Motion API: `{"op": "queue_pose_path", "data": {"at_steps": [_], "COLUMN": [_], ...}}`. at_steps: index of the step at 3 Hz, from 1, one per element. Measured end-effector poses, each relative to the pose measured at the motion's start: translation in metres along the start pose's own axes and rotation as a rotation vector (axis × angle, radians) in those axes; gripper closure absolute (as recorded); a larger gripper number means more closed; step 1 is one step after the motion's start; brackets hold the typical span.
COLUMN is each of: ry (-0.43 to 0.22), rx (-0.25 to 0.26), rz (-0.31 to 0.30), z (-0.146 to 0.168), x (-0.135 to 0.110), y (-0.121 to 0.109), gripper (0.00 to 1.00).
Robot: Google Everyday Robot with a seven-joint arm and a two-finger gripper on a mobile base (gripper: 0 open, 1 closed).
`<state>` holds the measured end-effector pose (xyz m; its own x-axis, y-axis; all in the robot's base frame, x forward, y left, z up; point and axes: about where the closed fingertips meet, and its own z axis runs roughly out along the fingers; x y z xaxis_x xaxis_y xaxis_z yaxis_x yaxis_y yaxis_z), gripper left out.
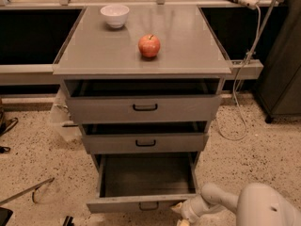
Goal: Close bottom drawer
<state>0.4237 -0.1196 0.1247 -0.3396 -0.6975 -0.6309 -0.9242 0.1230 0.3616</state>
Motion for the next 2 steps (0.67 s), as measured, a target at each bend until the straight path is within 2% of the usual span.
{"op": "queue_pose_path", "data": {"at_steps": [1, 2], "ry": [0.037, 0.037], "rx": [0.063, 0.063], "rz": [-0.045, -0.045], "z": [-0.0107, -0.0107], "x": [-0.0129, -0.0131], "y": [-0.0510, -0.0512], "gripper": [0.00, 0.00]}}
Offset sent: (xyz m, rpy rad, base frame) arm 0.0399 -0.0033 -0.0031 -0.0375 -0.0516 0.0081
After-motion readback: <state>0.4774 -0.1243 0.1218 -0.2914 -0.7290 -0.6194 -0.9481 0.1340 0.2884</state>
